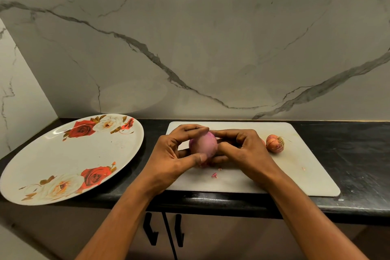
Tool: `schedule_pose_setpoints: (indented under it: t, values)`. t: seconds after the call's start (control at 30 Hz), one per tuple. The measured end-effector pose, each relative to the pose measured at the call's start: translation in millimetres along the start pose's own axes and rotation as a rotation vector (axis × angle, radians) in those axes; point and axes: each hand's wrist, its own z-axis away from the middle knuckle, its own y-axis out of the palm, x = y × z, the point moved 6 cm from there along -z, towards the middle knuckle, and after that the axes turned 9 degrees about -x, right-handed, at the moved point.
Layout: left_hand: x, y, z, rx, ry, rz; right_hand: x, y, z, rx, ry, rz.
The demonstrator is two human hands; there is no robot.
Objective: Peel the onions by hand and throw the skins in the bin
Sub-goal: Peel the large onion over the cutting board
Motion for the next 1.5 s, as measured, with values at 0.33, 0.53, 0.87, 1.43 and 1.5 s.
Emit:
schedule_pose_setpoints:
  t: [0.33,0.53,0.87,1.43,1.5]
  values:
    - [3.3,1.4,-0.7,0.013,0.0,-0.031,1.7,0.0,0.9,0.007,-0.019,0.034]
    - [2.5,-2.3,-2.2,-0.036,-0.011,0.178,4.1,1.1,1.4,0.002,-0.048,-0.021]
    - [3.7,-4.5,-2.1,-0.101,-0.018,0.163,3.6,0.4,0.3,-0.029,-0.009,-0.104]
    - [2.2,-5.4,-1.6,-0.082,-0.026,0.159,5.5,-1.2,1.1,-0.037,-0.065,-0.009]
    - [1.9,-4.9,-1.3,-0.083,-0.028,0.152,5.9,-1.1,0.5,-0.044,-0.076,0.012]
